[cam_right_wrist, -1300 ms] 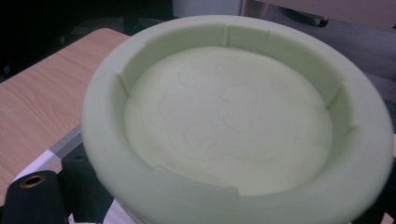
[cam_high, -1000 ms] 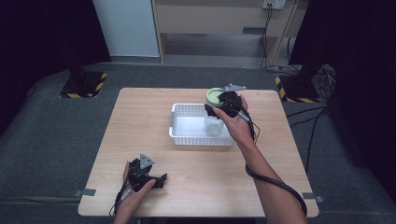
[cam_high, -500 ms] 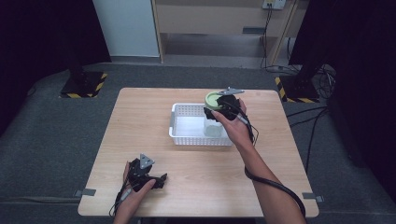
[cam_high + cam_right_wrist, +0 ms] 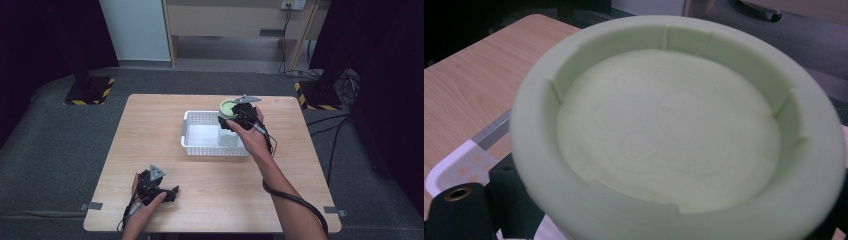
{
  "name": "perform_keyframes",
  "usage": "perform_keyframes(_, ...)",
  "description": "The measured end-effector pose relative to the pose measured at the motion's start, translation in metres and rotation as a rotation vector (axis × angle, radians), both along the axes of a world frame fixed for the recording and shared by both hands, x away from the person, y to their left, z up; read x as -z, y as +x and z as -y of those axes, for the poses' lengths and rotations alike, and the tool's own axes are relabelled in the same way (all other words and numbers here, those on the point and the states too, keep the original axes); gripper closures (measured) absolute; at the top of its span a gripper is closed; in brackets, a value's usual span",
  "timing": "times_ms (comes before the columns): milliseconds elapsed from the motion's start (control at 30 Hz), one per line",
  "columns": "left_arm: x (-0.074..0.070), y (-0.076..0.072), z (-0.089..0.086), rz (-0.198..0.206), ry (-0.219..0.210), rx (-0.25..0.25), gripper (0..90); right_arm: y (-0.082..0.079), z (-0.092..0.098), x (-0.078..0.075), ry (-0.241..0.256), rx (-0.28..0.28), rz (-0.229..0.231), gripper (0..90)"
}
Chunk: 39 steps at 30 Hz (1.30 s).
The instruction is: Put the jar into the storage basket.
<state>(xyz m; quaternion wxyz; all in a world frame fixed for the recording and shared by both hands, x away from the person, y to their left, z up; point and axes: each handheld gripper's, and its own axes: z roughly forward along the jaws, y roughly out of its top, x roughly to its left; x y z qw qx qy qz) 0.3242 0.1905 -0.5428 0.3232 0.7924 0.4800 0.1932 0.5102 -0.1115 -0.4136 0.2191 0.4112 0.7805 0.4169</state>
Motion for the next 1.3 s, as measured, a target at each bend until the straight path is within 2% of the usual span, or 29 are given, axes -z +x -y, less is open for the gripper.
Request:
perform_keyframes(433, 0.0001, 0.0000, 0.0001, 0.001, -0.001, -0.001, 0.0, 0.0019, 0.0037, 0.0000, 0.019, -0.009, -0.024, 9.9)
perform_keyframes(800, 0.0000, 0.0000, 0.0000, 0.000, 0.001, 0.000, 0.0, 0.0023, 0.0035, 0.0014, 0.016, -0.013, -0.022, 9.5)
perform_keyframes(1067, 0.0000, 0.0000, 0.0000, 0.000, 0.001, 0.000, 0.0, 0.0021, 0.0027, 0.0018, 0.005, -0.024, -0.021, 4.2)
perform_keyframes(1133, 0.0000, 0.0000, 0.0000, 0.000, 0.001, 0.000, 0.0, 0.0016, 0.0032, 0.0010, 0.018, -0.020, -0.031, 1.8)
perform_keyframes(1300, 0.0000, -0.0001, 0.0001, 0.000, -0.001, -0.002, 0.0, -0.0030, 0.0061, -0.0024, 0.019, -0.020, -0.026, 1.7)
